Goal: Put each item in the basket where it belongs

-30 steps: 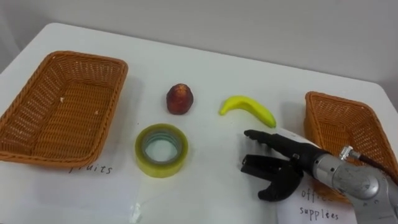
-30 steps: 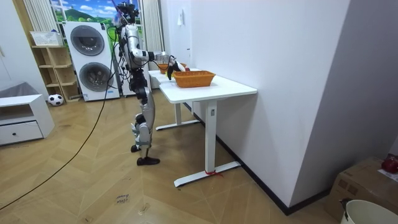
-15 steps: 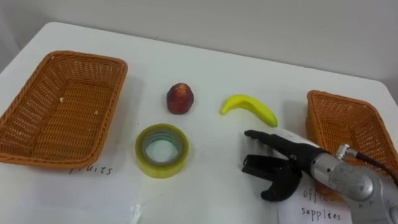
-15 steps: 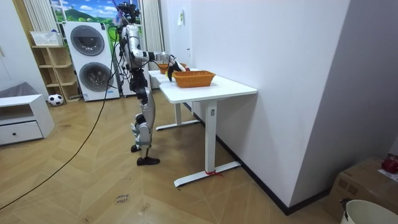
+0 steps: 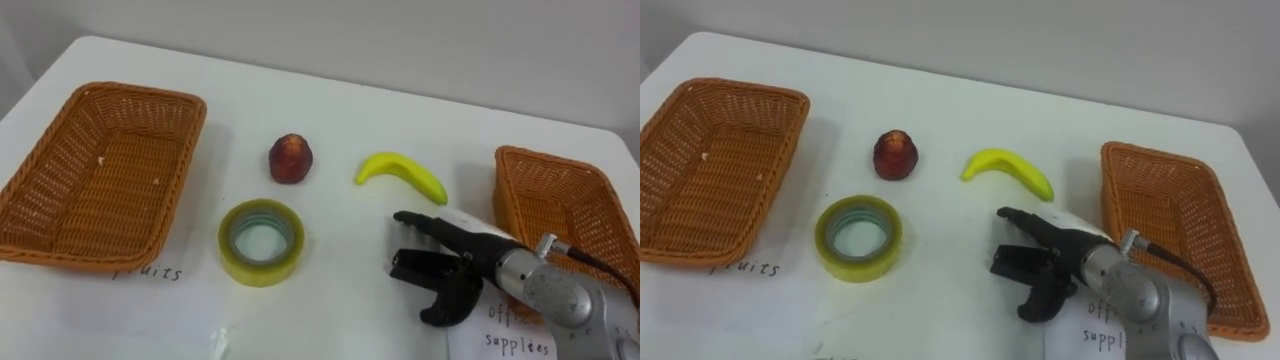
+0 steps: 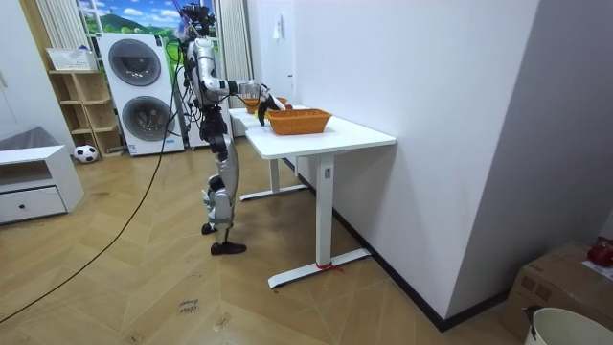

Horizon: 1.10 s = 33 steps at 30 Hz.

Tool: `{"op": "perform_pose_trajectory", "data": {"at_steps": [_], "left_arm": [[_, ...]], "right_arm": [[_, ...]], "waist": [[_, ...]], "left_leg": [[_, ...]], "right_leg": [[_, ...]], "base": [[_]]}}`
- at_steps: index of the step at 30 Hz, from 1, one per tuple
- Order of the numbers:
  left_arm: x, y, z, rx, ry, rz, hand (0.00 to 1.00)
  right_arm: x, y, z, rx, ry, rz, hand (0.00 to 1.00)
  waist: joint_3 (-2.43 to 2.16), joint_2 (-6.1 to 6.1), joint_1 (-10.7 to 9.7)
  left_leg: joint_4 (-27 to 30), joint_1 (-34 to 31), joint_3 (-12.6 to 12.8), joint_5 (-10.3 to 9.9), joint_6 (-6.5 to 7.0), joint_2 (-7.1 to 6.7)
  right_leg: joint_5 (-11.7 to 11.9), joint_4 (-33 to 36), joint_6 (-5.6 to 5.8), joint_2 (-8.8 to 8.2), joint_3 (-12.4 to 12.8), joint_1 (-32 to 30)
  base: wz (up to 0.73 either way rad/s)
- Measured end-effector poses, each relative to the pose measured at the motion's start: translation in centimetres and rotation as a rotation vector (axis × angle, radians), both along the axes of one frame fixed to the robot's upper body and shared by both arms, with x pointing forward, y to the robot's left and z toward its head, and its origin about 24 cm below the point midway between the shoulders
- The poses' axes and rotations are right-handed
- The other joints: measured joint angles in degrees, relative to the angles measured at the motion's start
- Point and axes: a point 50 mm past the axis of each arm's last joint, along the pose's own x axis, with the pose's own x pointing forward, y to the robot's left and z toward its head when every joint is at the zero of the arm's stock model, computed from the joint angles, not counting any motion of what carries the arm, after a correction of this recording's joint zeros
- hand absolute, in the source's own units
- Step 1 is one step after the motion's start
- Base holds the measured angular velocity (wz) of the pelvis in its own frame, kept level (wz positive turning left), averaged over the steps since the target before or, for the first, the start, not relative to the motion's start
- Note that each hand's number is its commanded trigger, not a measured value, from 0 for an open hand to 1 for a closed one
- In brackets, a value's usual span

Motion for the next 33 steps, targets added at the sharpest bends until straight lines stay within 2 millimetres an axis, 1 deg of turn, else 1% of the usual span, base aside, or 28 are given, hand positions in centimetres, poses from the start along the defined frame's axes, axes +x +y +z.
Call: {"op": "perform_pose_trajectory", "data": {"at_steps": [1, 2, 6, 9, 13, 23, 33], "left_arm": [[0.1, 0.0, 0.0, 0.000, -0.001, 0.000, 0.00], [0.1, 0.0, 0.0, -0.001, -0.001, 0.000, 0.00], [0.0, -0.1, 0.0, -0.001, 0.004, 0.000, 0.00], [0.0, -0.1, 0.0, -0.001, 0.006, 0.000, 0.00], [0.0, -0.2, -0.1, -0.001, 0.005, 0.000, 0.00], [0.3, -0.2, 0.0, 0.014, -0.006, 0.004, 0.00], [0.5, -0.3, 0.0, 0.015, -0.006, -0.013, 0.00]], "right_arm": [[0.0, 0.0, 0.0, -0.002, 0.000, -0.001, 0.58], [0.0, 0.0, 0.0, -0.004, 0.000, -0.002, 1.00], [0.2, 0.2, 0.1, -0.031, -0.031, -0.012, 1.00], [0.8, 0.3, 0.6, -0.070, -0.079, -0.033, 1.00], [0.9, 0.5, 0.4, -0.122, -0.097, -0.044, 1.00], [0.8, 0.9, 0.1, -0.107, -0.101, -0.047, 1.00], [0.8, 1.0, 0.1, -0.095, -0.088, -0.050, 1.00]], "waist": [[0.00, 0.00, 0.02], [0.00, 0.00, 0.02], [-0.01, 0.00, 0.02], [-0.04, 0.07, 0.02], [-0.31, 0.50, 0.03], [-0.32, 0.57, -0.22], [-0.31, 0.58, -0.20]], "left_leg": [[-0.01, 0.00, 0.01, 0.00, 0.00, 0.00], [-0.01, 0.00, 0.01, 0.00, 0.00, 0.00], [-0.01, 0.00, 0.03, 0.00, 0.00, 0.00], [0.00, 0.00, 0.00, 0.00, 0.00, 0.01], [0.06, 0.02, -0.14, 0.00, 0.00, 0.00], [0.15, 0.09, -0.12, 0.01, 0.01, 0.00], [-0.11, -0.15, -0.10, 0.00, 0.00, 0.03]], "right_leg": [[0.00, 0.00, 0.00, 0.00, 0.00, 0.00], [0.00, 0.01, 0.00, 0.01, 0.00, 0.00], [0.00, 0.00, 0.00, 0.02, -0.07, -0.01], [0.00, -0.02, 0.00, 0.02, -0.05, -0.02], [0.00, -0.02, 0.00, 0.02, -0.02, 0.02], [0.00, -0.05, 0.00, 0.00, 0.03, 0.09], [0.00, 0.00, -0.01, 0.09, 0.16, -0.14]], "base": [[0.00], [0.00], [0.00], [0.00], [0.00], [0.00], [0.00]]}}
